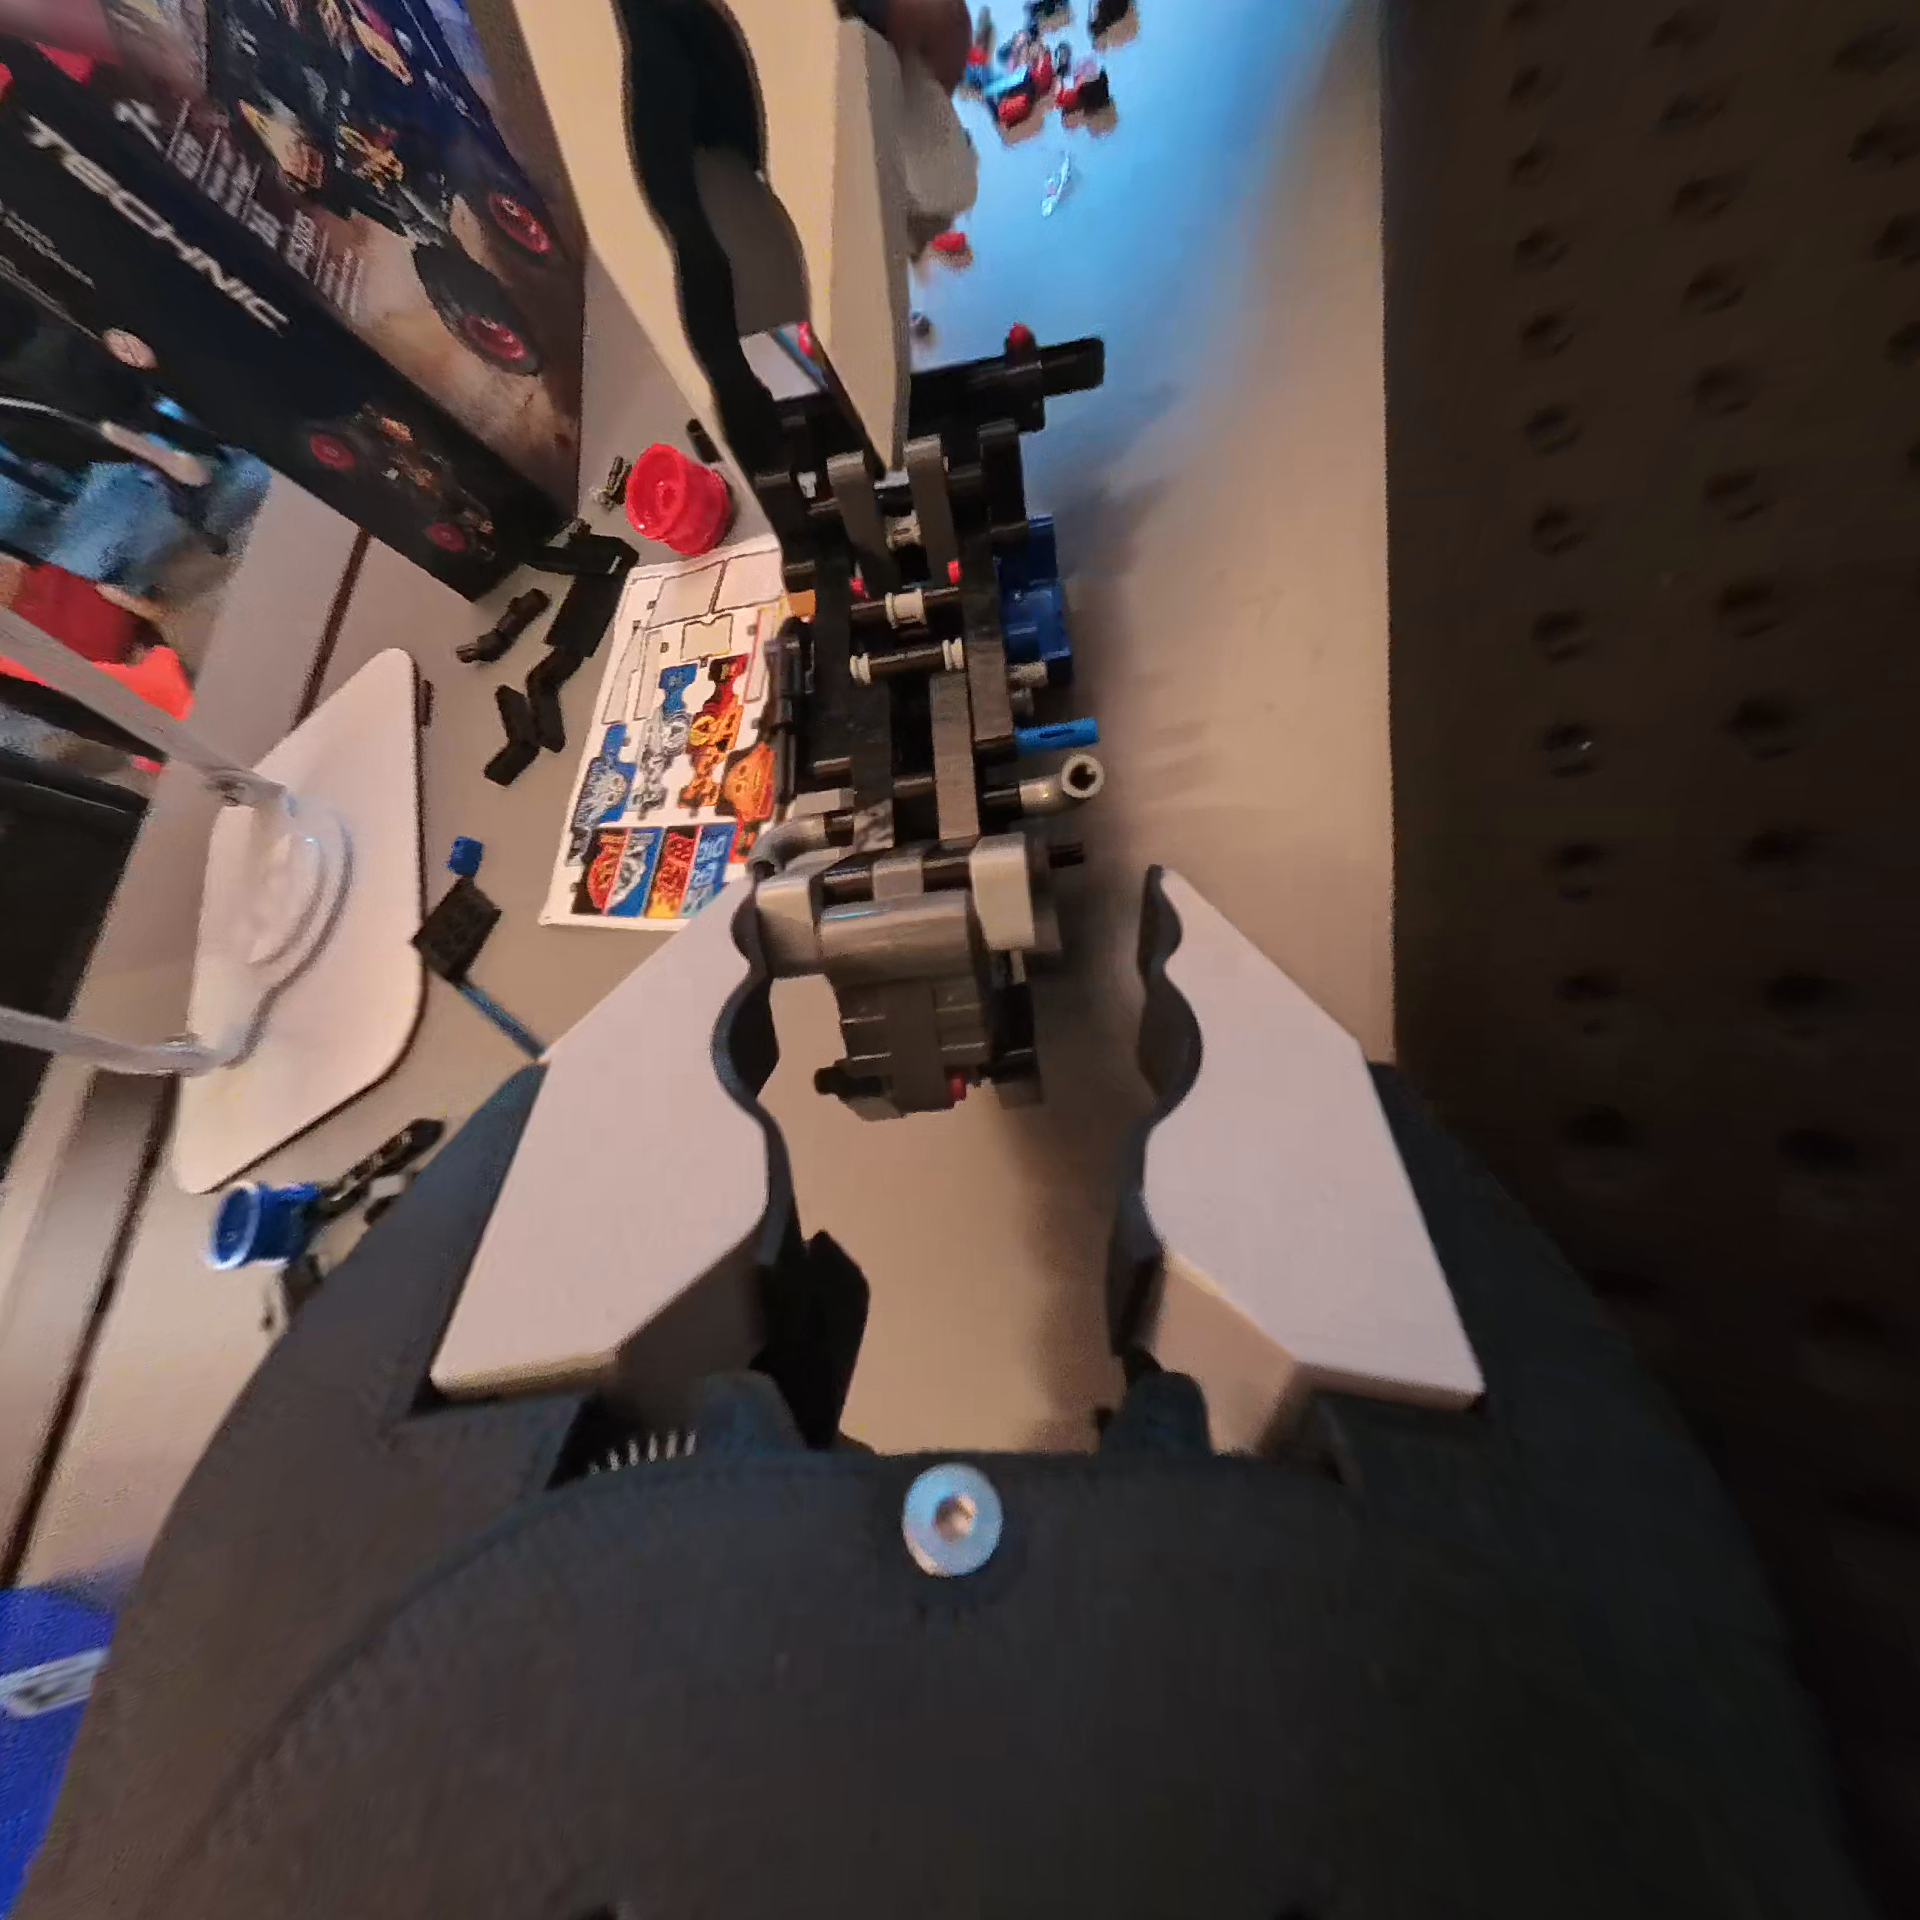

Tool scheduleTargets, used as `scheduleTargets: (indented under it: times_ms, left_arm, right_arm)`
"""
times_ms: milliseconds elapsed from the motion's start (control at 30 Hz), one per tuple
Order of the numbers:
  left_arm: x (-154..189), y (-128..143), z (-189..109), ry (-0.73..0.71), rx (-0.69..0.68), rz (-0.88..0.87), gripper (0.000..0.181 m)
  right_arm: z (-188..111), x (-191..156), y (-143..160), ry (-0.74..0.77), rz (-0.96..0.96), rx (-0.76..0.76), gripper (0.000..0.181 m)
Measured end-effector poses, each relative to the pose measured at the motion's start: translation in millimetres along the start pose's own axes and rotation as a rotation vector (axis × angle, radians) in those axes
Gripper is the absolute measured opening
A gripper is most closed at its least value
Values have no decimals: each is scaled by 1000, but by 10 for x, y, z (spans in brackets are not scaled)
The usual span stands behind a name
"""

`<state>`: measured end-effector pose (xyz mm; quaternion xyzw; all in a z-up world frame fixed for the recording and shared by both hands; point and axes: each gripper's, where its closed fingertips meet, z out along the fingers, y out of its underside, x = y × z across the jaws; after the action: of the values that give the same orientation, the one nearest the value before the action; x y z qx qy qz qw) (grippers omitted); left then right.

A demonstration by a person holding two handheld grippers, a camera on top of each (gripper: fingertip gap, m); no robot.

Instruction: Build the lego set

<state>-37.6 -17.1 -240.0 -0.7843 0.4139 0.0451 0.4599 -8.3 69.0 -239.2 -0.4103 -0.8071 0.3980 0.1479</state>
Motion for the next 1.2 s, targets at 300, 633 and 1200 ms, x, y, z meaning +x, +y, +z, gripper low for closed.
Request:
scheduleTargets:
  times_ms: [300,633,1200]
  left_arm:
    - [-88,-52,-59,63,65,-320,55]
    - [-242,31,9,16,53,-319,46]
    - [-270,215,65,-262,-64,255,52]
  right_arm:
    - [65,-85,48,95,-73,-3,13]
    - [81,91,-17,214,-70,33,12]
    - [-6,136,-183,578,-405,27,13]
